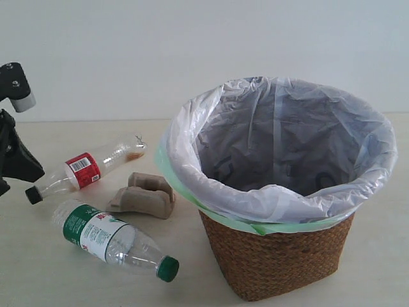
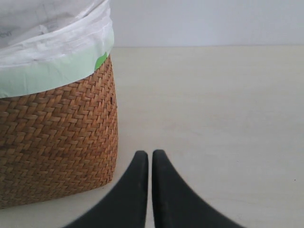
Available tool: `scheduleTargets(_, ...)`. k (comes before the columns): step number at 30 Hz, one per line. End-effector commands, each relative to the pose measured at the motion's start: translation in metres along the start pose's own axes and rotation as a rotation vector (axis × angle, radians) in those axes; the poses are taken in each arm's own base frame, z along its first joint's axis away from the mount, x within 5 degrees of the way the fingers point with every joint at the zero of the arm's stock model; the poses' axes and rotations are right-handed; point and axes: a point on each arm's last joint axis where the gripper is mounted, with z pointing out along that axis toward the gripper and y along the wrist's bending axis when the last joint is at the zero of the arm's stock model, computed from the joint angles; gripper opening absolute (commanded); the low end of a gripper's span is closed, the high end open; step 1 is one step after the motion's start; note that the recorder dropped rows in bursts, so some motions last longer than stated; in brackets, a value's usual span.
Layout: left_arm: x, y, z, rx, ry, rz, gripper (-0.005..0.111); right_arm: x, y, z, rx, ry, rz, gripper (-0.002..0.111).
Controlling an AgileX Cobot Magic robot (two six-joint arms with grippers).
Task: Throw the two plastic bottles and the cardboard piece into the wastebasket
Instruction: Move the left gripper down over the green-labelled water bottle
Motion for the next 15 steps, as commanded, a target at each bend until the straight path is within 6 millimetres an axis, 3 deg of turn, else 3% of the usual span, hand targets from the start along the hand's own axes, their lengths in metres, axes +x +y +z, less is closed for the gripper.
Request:
scheduleTargets(1, 0.011, -0.007, 0.004, 0.147, 0.092, 0.467, 0.004, -0.001, -0.001, 0.0, 0.008, -0.009, -0.009, 0.0)
scheduleTargets(5, 0.008, -0.003, 0.027, 0.155, 0.09, 0.506, 0.004, -0.001, -0.001, 0.0, 0.008, -0.009, -0.009, 0.0)
scheduleTargets(9, -0.005, -0.009, 0.058, 0.142, 0.18, 0.676, 0.004, -0.001, -0.001, 0.0, 0.008, -0.009, -0.009, 0.0)
scheduleTargets(15, -0.027, -0.012, 0.072, 0.038, 0.181, 0.735, 0.004, -0.001, -0.001, 0.0, 0.008, -0.009, -0.009, 0.0)
